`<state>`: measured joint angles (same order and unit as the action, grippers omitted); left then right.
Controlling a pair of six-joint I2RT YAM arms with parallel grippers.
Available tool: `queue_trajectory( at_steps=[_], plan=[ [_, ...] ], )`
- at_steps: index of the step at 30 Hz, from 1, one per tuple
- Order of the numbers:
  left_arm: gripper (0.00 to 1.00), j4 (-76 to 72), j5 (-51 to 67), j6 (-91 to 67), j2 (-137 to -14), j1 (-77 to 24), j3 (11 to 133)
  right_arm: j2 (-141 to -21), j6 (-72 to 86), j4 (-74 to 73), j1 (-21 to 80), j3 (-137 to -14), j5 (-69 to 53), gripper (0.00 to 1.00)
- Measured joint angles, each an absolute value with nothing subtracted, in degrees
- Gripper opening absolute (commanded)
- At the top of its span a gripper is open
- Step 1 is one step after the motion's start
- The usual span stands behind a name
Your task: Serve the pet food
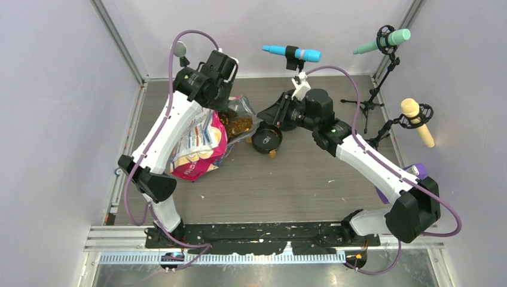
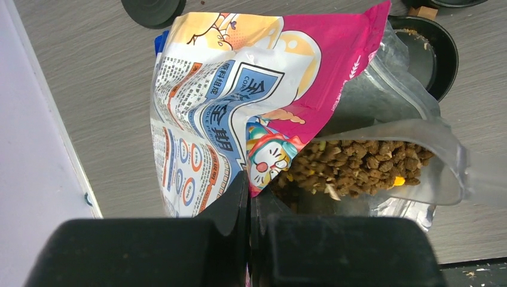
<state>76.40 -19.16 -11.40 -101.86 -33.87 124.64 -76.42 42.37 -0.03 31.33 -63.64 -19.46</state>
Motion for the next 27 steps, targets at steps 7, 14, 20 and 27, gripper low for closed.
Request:
queue_trajectory(
  at_steps=[7,14,20,27],
  plan=[
    [0.00,75.7,-17.4,-11.3,-100.9,-32.7,123.7,-76.6,41.8,-1.9,31.7,-65.6,-19.2,0.05],
    [0.00,74.4,-15.2,-11.0,-99.6,-31.0,122.2,-79.4,55.9,12.0,30.0,-61.1,-26.2,0.05],
    [0.00,73.6,-13.8,-10.2,-97.4,-27.9,120.5,-83.0,67.9,24.0,29.2,-56.9,-29.2,0.05],
    [0.00,72.4,-12.3,-10.0,-94.2,-23.8,117.5,-86.6,80.5,40.6,28.7,-54.4,-30.2,0.05]
  ],
)
